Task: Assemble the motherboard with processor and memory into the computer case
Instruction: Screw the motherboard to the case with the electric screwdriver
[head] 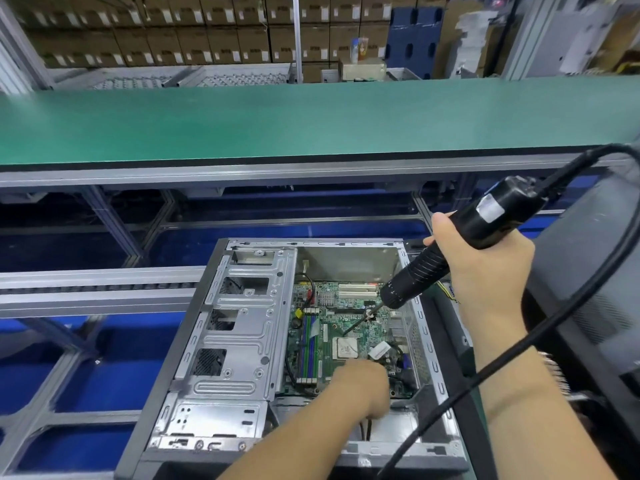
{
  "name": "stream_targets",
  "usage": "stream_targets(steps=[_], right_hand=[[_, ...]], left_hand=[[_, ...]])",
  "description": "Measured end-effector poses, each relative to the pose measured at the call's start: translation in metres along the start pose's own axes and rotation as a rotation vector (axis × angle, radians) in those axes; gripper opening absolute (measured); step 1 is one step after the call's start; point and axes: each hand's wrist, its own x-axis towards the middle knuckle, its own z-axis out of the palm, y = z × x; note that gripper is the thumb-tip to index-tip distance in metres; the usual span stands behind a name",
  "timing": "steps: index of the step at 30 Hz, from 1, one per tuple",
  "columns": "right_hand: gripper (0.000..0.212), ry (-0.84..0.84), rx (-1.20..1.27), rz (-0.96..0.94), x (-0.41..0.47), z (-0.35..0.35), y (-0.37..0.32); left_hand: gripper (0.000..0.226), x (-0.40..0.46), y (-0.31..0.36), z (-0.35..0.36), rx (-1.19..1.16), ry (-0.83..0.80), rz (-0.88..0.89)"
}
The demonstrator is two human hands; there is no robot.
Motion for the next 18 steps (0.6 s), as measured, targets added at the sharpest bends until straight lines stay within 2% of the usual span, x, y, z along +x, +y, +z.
stream_targets(steps=[6,8,10,13,18], right_hand=[[0.027,-0.040,0.038,0.008,-0.003,0.013,0.012],[0.028,-0.051,0.037,0.010,-0.004,0.017,0.016],[0.022,-0.066,0.045,0.007,-0.005,0.022,0.019],[0.017,-0.081,0.068,0.015,-0.006,0.026,0.019],[0.019,-0.107,0.069,0.025,-0.007,0.027,0.021]], left_hand=[[0.065,0.013,-0.011,0.008,0.043,-0.002,0.037],[0.068,0.015,-0.018,0.008,0.015,-0.015,0.074],[0.067,0.018,-0.019,0.008,-0.013,0.067,0.089],[0.076,0.021,-0.009,0.009,-0.085,0.156,0.129],[0.089,0.013,0.001,0.014,0.037,-0.016,0.182]])
